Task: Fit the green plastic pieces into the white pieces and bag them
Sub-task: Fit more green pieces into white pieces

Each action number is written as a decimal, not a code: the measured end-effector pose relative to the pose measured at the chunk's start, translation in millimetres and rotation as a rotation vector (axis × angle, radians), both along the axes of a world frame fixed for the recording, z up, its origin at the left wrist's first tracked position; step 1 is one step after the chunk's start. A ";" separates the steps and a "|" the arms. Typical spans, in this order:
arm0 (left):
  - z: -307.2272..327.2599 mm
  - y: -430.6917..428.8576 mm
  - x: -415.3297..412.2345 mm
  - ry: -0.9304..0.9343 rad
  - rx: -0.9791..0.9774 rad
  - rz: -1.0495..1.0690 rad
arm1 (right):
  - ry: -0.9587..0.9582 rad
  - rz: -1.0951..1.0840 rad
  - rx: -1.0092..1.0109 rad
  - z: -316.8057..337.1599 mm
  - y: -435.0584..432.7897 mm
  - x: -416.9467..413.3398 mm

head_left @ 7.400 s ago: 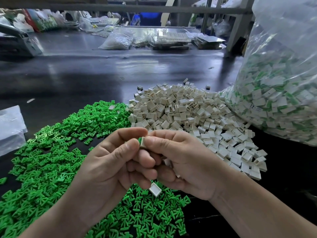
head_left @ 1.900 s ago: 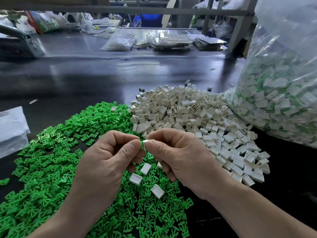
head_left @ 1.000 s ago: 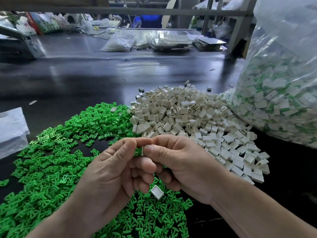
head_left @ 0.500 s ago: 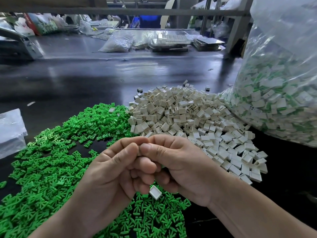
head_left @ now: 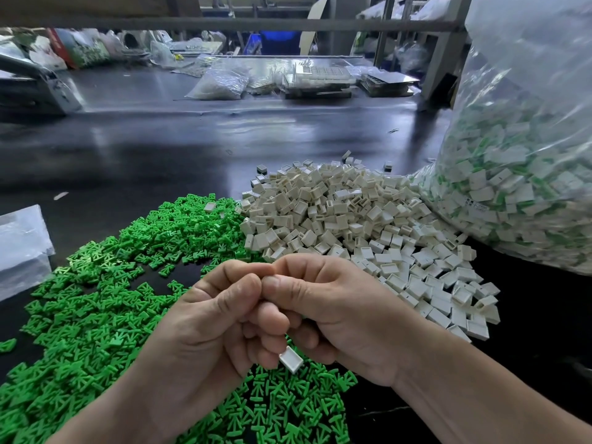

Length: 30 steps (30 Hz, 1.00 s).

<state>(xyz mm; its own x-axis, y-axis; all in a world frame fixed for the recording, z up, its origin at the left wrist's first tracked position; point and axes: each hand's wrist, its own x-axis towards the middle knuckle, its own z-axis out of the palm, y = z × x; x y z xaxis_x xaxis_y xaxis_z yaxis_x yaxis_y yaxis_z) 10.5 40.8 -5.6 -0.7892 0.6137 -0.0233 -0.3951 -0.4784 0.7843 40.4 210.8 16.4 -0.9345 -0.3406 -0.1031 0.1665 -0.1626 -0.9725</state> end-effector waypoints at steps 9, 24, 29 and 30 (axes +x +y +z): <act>2.4 -0.6 1.0 0.014 -0.003 0.016 | -0.018 0.002 -0.028 -0.5 -2.5 0.1; 4.6 1.7 -2.1 0.316 -0.228 0.234 | -0.083 -0.124 -0.112 -2.0 0.2 -7.4; 10.8 -30.4 -12.9 0.777 -0.925 0.455 | -0.203 -0.140 -0.524 0.8 10.5 -14.9; 12.4 -34.7 -13.9 0.897 -1.106 0.435 | -0.221 -0.170 -0.562 1.4 12.7 -15.5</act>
